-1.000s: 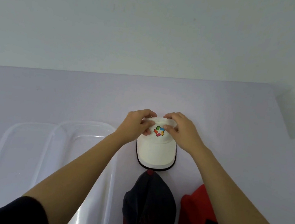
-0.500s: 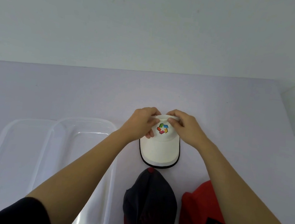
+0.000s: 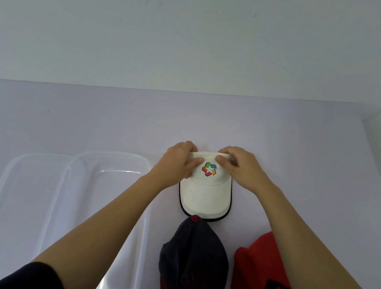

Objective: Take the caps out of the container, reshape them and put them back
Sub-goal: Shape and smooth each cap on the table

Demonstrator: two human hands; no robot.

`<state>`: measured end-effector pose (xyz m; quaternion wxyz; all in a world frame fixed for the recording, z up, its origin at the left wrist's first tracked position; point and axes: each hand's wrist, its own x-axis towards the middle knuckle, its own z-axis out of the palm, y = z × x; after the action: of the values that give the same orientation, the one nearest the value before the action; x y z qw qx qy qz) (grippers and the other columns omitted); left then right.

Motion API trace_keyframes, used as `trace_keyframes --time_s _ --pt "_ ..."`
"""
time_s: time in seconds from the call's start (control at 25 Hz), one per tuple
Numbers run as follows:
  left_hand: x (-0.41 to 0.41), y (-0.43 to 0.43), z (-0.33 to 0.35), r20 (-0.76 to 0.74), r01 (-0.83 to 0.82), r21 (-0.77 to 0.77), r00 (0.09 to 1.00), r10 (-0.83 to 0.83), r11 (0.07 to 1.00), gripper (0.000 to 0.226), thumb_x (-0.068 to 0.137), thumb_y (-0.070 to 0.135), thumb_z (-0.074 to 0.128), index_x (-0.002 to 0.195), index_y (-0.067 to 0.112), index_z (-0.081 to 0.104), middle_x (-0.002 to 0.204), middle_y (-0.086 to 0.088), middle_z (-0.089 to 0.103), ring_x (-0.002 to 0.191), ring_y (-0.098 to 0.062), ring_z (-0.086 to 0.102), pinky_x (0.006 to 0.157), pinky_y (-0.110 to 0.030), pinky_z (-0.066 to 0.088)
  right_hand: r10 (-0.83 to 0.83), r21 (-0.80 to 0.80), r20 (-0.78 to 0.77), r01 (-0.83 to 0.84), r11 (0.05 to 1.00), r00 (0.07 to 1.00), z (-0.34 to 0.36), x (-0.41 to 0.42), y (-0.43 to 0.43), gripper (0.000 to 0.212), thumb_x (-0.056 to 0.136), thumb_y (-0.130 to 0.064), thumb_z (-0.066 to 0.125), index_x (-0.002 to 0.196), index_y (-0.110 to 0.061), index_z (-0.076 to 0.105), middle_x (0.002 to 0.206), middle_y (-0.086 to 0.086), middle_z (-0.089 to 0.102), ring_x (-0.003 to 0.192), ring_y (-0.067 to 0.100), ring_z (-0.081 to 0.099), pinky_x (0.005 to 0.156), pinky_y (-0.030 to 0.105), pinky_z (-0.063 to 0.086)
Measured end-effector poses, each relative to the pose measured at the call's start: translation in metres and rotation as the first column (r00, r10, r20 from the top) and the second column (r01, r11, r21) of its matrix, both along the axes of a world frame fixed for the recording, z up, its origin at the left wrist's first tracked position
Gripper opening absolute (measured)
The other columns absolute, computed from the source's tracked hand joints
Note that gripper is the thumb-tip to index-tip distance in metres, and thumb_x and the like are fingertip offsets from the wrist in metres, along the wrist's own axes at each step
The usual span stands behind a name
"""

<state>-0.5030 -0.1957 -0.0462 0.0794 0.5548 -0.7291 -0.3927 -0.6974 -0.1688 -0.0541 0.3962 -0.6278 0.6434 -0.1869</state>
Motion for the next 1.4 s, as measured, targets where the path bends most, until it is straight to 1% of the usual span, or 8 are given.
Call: trace_keyframes --time_s 0.2,0.44,0.52,0.64,0.92,1.04,1.2,1.4 --pt "0.005 0.001 0.003 0.099 0.031 -0.055 0.995 -0.026 0.998 0.032 0.096 0.036 0.048 0.082 0.007 0.053 0.074 -0.001 0.057 0.054 -0.02 0.063 0.056 -0.021 0.045 -0.032 0.035 -0.014 0.032 0.999 0.999 -0.011 -0.002 0.0 0.039 0.092 -0.037 0.052 0.072 -0.004 0.052 0.067 0.003 0.049 0.061 0.014 0.042 0.06 0.028 0.035" --pt "0.001 -0.008 0.003 0.059 -0.01 -0.055 0.998 0.013 0.998 0.023 0.096 0.031 0.048 0.089 0.01 0.054 0.09 -0.007 0.058 0.053 -0.021 0.062 0.048 -0.016 0.043 -0.055 -0.008 0.037 0.056 0.998 0.998 -0.006 0.005 -0.006 0.021 0.095 -0.03 0.049 0.089 -0.013 0.059 0.081 -0.001 0.059 0.071 0.011 0.052 0.065 0.025 0.041" --pt "0.004 -0.008 0.005 0.013 -0.066 -0.051 0.998 0.067 0.996 0.023 0.093 0.034 0.053 0.102 0.013 0.056 0.103 -0.004 0.057 0.06 -0.019 0.062 0.053 -0.014 0.046 -0.081 -0.022 0.028 0.082 0.996 0.996 -0.009 0.002 -0.006 0.018 0.092 -0.033 0.054 0.099 -0.017 0.058 0.095 -0.001 0.057 0.078 0.013 0.053 0.071 0.027 0.044" --pt "0.018 -0.01 0.01 -0.008 -0.106 -0.068 0.994 0.106 0.992 0.039 0.086 0.032 0.066 0.119 0.016 0.052 0.117 0.003 0.047 0.076 -0.014 0.06 0.072 -0.023 0.046 -0.151 -0.036 0.083 0.154 0.987 0.985 -0.009 -0.016 0.003 0.039 0.082 -0.035 0.068 0.115 -0.024 0.051 0.109 -0.008 0.049 0.07 0.012 0.05 0.068 0.019 0.045" --pt "0.024 0.0 0.003 -0.069 -0.231 -0.01 0.971 0.23 0.973 0.032 0.08 0.025 0.073 0.108 0.014 0.06 0.104 0.007 0.06 0.073 -0.007 0.06 0.064 -0.01 0.042 -0.155 -0.056 0.113 0.162 0.985 0.981 -0.009 -0.018 0.007 0.033 0.075 -0.028 0.076 0.105 -0.025 0.061 0.109 -0.01 0.057 0.066 0.01 0.054 0.061 0.013 0.046" --pt "0.018 0.004 0.0 -0.102 -0.25 -0.015 0.964 0.247 0.968 0.034 0.081 0.027 0.072 0.111 0.016 0.06 0.106 0.007 0.059 0.073 -0.01 0.061 0.069 -0.017 0.045 -0.196 -0.087 0.153 0.211 0.974 0.969 -0.012 -0.013 0.007 0.026 0.074 -0.024 0.078 0.095 -0.024 0.064 0.101 -0.006 0.058 0.067 0.014 0.058 0.063 0.011 0.047" --pt "0.016 0.003 -0.006 -0.065 -0.155 -0.055 0.986 0.151 0.986 0.031 0.086 0.024 0.066 0.115 0.014 0.061 0.107 -0.001 0.062 0.072 -0.014 0.059 0.069 -0.019 0.043 -0.184 -0.102 0.114 0.196 0.975 0.976 -0.014 -0.011 0.006 0.021 0.08 -0.024 0.072 0.098 -0.014 0.068 0.096 -0.004 0.06 0.072 0.012 0.06 0.065 0.014 0.046" --pt "0.021 -0.008 -0.003 0.242 0.23 -0.249 0.955 -0.17 0.941 0.027 0.099 0.028 0.042 0.116 0.01 0.05 0.095 -0.008 0.058 0.078 -0.025 0.055 0.069 -0.026 0.036 -0.012 -0.04 -0.124 0.007 0.999 0.992 -0.007 -0.021 0.0 0.024 0.09 -0.034 0.058 0.101 -0.015 0.067 0.091 -0.007 0.06 0.071 0.005 0.05 0.066 0.023 0.038"
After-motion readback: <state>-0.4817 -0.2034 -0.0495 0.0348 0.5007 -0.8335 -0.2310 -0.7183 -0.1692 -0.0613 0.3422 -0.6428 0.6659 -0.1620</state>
